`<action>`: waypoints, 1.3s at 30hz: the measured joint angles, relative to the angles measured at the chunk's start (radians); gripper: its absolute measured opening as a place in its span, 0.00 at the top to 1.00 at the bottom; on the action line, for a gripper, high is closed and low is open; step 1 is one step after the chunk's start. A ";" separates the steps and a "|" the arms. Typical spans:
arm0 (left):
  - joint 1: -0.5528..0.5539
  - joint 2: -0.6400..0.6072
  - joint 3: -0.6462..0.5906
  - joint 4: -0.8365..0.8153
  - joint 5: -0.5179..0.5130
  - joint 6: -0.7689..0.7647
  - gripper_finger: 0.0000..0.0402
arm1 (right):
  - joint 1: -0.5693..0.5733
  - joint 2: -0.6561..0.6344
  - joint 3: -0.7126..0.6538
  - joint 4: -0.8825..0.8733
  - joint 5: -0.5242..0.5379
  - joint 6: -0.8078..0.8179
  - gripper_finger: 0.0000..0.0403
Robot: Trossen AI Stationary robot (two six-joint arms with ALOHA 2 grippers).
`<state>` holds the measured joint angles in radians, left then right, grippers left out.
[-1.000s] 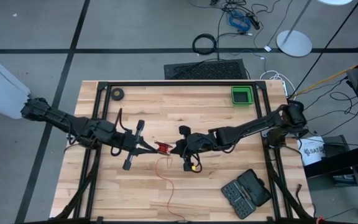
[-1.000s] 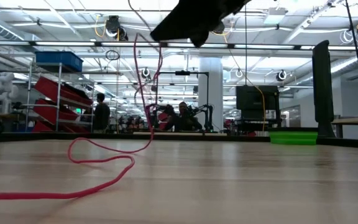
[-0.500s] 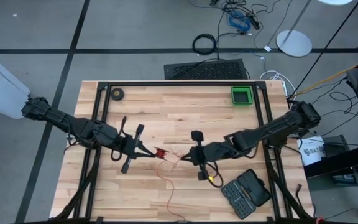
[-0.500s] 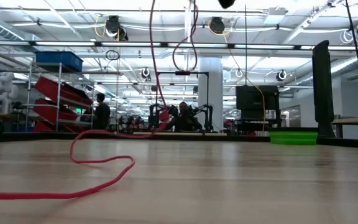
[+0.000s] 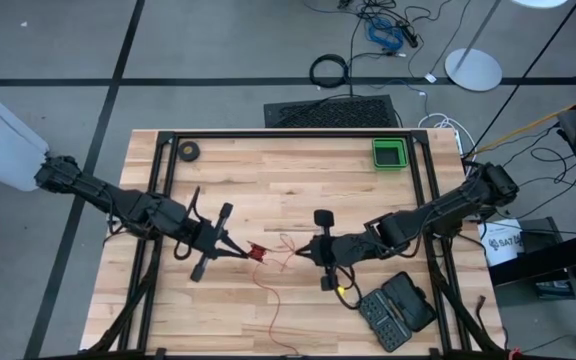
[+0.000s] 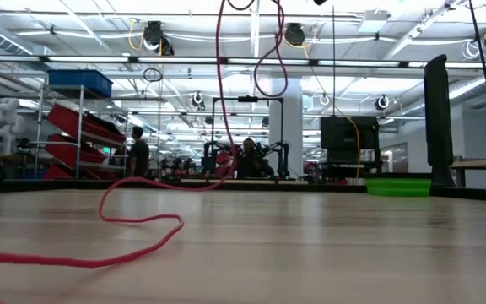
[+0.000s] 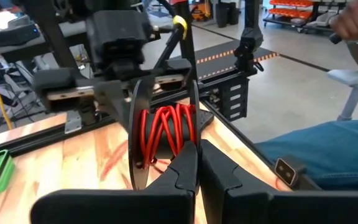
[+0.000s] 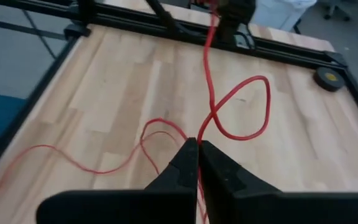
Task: Coil cords
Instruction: Coil the red wire on the black spool
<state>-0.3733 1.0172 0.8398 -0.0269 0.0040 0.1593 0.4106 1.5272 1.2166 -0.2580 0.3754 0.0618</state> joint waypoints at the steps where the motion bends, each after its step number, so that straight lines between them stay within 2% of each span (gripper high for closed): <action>1: -0.002 0.000 0.000 -0.002 0.000 0.000 0.98 | -0.005 0.000 0.006 -0.010 0.001 -0.006 1.00; 4: -0.002 0.000 0.000 -0.008 -0.001 -0.001 0.98 | -0.010 0.000 0.056 -0.062 0.006 -0.020 1.00; 10: -0.002 0.000 0.000 -0.015 -0.036 -0.021 0.98 | 0.043 -0.002 0.232 -0.217 0.113 -0.047 1.00; 15: -0.002 0.000 0.000 -0.034 -0.089 -0.023 0.98 | 0.113 -0.002 0.345 -0.221 0.178 -0.150 1.00; 20: -0.002 0.000 0.000 -0.037 -0.097 -0.023 0.98 | 0.165 -0.002 0.432 -0.225 0.238 -0.224 1.00; 24: -0.002 0.016 0.000 -0.035 -0.016 -0.048 0.98 | 0.170 -0.002 0.481 -0.222 0.255 -0.299 1.00; 31: -0.002 0.099 0.000 0.021 0.152 -0.047 0.98 | 0.072 -0.002 0.492 -0.137 0.243 -0.442 1.00; 36: -0.002 0.161 0.000 0.148 0.248 0.005 0.98 | -0.017 0.005 0.492 -0.132 0.105 -0.420 1.00; 39: -0.002 0.182 0.000 0.224 0.292 0.009 0.98 | -0.051 0.026 0.492 -0.126 0.061 -0.406 1.00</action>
<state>-0.3756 1.1994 0.8398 0.1976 0.2957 0.1680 0.3595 1.5529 1.7088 -0.3839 0.4364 -0.3443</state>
